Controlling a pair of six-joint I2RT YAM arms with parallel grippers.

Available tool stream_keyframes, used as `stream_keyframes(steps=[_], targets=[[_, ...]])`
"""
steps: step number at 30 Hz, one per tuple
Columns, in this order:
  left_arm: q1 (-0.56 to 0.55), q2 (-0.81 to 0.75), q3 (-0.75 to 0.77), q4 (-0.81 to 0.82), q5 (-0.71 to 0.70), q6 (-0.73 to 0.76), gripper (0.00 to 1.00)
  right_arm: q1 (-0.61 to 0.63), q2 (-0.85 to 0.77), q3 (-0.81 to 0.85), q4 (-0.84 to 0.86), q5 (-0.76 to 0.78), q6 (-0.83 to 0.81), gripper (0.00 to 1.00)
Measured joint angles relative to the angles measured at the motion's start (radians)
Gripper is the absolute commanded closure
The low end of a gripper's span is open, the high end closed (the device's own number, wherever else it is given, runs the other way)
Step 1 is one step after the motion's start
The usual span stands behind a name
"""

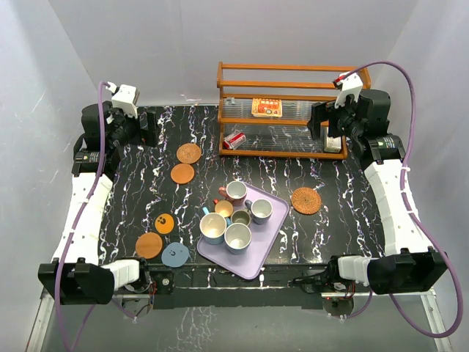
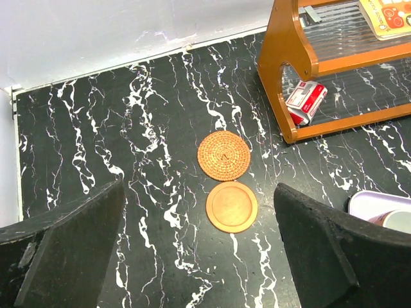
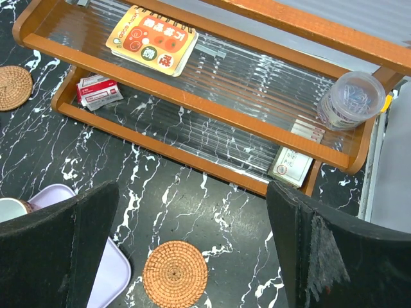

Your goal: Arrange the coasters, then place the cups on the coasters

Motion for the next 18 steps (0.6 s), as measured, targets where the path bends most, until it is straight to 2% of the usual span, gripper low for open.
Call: stream_keyframes(steps=[18], targets=[[0.000,-0.027,-0.082,0.020,0.105,0.013,0.01,0.000,0.008,-0.002,0.014,-0.007,-0.002,0.02]])
